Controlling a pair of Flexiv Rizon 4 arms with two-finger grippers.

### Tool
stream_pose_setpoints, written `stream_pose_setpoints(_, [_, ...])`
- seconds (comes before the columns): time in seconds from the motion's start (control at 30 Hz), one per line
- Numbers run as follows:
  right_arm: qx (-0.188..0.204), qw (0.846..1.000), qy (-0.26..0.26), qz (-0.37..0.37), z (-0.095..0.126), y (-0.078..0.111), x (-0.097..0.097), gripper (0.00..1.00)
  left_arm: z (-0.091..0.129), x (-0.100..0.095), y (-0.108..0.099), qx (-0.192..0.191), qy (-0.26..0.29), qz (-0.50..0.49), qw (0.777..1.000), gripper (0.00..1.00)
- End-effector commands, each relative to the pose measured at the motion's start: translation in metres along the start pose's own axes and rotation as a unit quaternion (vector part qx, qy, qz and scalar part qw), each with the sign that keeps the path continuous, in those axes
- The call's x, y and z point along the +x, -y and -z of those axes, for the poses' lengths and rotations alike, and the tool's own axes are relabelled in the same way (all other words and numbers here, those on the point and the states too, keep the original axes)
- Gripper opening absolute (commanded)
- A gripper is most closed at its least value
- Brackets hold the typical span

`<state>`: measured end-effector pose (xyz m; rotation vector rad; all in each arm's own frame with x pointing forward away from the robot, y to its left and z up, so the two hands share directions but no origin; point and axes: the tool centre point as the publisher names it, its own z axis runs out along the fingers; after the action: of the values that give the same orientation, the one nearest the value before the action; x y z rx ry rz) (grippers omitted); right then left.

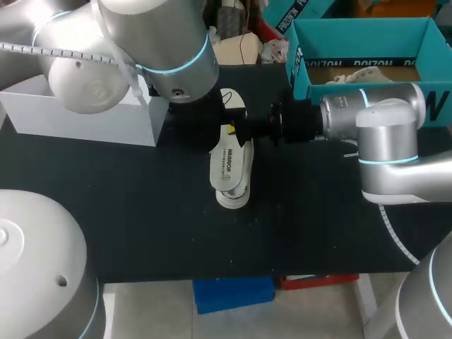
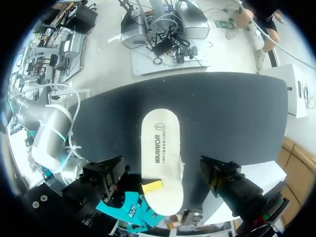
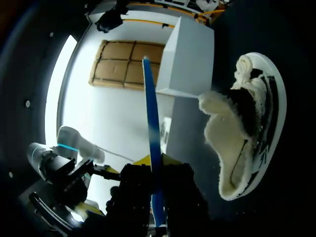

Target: Take the shoe out of the shoebox, open the shoe tongue, remove and reinsert the insole, then place the shoe into the shoebox

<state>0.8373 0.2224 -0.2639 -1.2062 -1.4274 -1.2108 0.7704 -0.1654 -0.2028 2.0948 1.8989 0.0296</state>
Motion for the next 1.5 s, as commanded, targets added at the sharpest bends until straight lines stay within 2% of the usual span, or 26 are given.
stream_pose_setpoints(0.03, [-0.001,1.0,0.001,0.0,-0.001,0.0,0.0,0.0,-0.005,-0.009,-0.011,0.014,-0.022,-0.007,1.0,1.0])
stream_pose_setpoints(0.27, [-0.001,1.0,0.001,0.0,-0.001,0.0,0.0,0.0,-0.009,-0.008,-0.036,0.032,-0.031,-0.001,0.999,1.0])
stream_pose_setpoints(1.03, [-0.001,1.0,0.001,0.0,-0.001,0.0,0.0,0.0,-0.02,0.01,-0.143,0.037,-0.032,0.023,0.999,1.0])
stream_pose_setpoints(1.33, [-0.001,1.0,0.001,0.0,-0.001,0.0,0.0,0.0,-0.025,0.011,-0.166,0.047,-0.052,0.031,0.997,1.0])
stream_pose_setpoints(1.5, [-0.001,1.0,0.001,0.0,-0.001,0.0,0.0,0.0,-0.02,0.012,-0.163,0.052,-0.056,0.036,0.996,1.0])
